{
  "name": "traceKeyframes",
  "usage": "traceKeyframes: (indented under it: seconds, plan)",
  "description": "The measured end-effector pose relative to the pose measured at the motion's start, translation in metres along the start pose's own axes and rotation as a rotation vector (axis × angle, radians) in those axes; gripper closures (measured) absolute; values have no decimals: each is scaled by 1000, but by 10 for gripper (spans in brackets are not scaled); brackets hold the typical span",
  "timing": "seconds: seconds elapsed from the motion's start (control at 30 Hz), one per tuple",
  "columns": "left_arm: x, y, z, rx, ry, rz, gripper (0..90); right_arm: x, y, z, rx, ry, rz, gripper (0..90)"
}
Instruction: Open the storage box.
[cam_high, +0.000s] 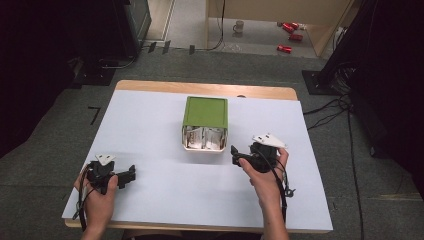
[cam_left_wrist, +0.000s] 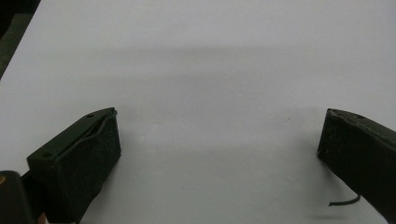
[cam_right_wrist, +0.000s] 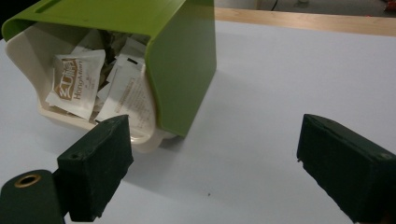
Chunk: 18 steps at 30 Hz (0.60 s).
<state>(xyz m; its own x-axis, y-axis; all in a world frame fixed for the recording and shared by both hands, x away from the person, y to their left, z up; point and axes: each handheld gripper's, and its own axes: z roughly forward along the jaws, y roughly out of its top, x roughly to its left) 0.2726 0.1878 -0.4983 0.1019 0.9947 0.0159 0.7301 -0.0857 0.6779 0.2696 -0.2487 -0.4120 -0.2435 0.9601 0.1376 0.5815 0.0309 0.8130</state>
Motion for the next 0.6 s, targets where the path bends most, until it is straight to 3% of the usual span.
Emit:
traceKeyframes:
  seconds: [0.6]
  plan:
    - [0, 0, 0, 1, 0, 0, 0, 25, 6, 20, -9, 10, 2, 101]
